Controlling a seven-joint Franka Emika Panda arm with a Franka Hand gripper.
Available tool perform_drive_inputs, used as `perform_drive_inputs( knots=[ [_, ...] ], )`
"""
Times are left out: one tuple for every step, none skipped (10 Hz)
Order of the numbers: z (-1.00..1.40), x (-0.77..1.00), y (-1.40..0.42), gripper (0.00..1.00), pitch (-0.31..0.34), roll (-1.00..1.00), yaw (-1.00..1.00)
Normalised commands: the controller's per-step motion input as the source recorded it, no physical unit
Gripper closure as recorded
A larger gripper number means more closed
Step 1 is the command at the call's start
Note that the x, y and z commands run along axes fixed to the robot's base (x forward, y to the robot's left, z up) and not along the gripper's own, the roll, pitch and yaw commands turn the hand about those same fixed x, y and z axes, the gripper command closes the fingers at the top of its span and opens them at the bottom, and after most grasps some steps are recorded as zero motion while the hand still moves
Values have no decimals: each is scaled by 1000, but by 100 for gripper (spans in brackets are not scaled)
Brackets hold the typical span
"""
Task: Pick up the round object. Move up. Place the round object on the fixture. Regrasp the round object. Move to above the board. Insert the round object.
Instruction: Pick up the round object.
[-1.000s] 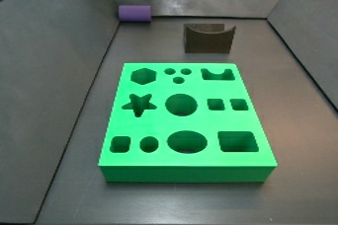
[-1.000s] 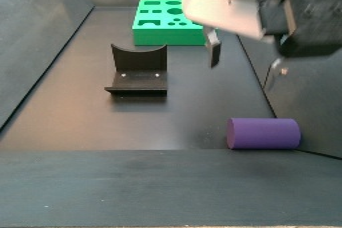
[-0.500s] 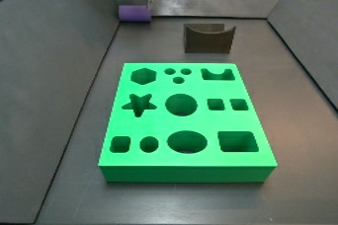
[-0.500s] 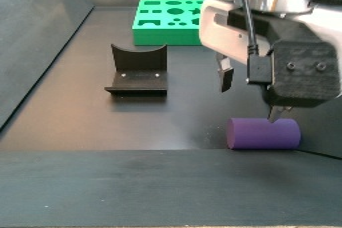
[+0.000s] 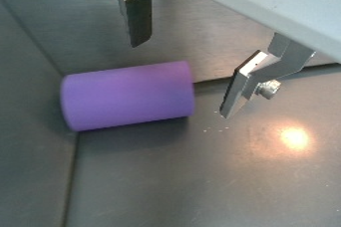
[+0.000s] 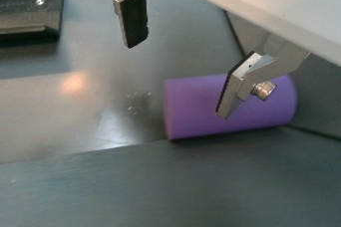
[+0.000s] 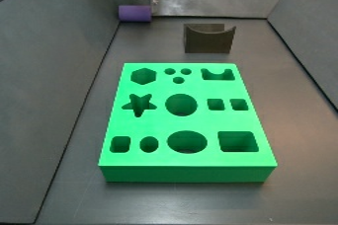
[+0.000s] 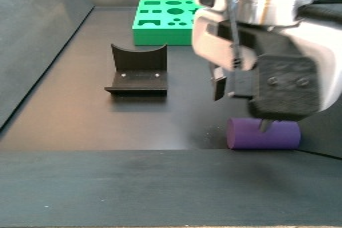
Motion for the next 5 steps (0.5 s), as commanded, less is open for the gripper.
perform_drive_inputs(
  knots=[
    [-571, 294, 111, 0, -163, -210, -271],
    [-620, 66, 0, 0, -159, -186, -540],
    [-620, -126, -40, 0, -191, -149, -894],
    [-609, -131, -23, 0, -201, -149, -914],
    [-546, -129, -40, 0, -224, -167, -900]
  ],
)
